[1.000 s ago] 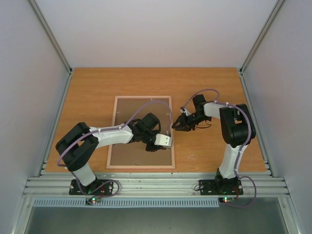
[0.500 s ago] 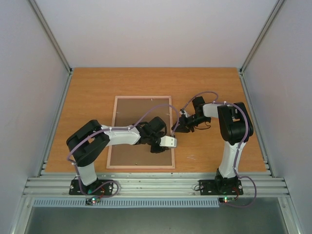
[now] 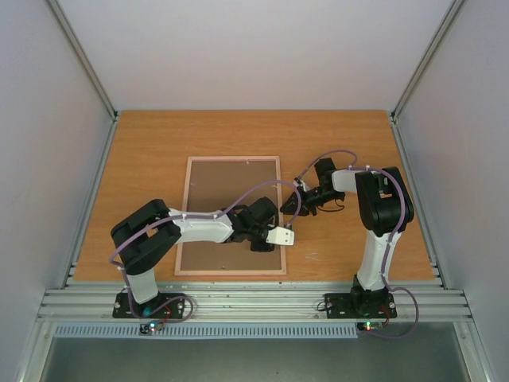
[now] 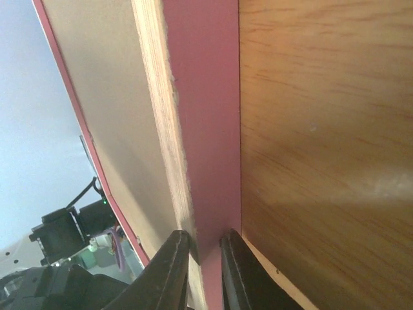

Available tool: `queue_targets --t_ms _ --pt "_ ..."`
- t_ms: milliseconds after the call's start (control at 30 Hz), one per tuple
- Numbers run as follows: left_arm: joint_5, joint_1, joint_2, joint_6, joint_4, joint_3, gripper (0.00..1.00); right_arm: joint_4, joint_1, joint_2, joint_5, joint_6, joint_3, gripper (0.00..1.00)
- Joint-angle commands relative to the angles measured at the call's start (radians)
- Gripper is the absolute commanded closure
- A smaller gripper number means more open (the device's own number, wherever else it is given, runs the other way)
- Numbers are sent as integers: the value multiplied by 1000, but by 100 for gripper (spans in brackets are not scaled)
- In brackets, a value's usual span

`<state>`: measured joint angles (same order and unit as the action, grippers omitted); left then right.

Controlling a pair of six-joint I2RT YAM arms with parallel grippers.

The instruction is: Put the photo into the frame

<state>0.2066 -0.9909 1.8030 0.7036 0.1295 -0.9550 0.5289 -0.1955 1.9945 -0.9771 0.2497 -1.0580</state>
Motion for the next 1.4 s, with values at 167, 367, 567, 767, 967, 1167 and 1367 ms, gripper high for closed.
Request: queue_targets --t_ms 167,367,567,767,967,1167,1367 --pt "-241 -18 86 -46 -161 97 100 -1 -23 49 147 0 56 88" --pt "-188 -18 11 6 -213 151 89 0 -23 46 149 2 59 89" --pt "-223 -18 40 19 -231 143 76 -7 -22 46 147 -5 66 91" --pt "-282 -18 91 21 -240 129 84 -17 -22 45 146 -20 82 95" --pt "-277 -16 40 1 -246 124 93 -13 -23 36 146 -21 79 96" --pt "-198 16 -85 -100 -87 67 75 -7 -16 -39 135 -7 51 89" --pt "-142 136 -254 -147 108 34 57 12 -10 -216 141 41 43 64"
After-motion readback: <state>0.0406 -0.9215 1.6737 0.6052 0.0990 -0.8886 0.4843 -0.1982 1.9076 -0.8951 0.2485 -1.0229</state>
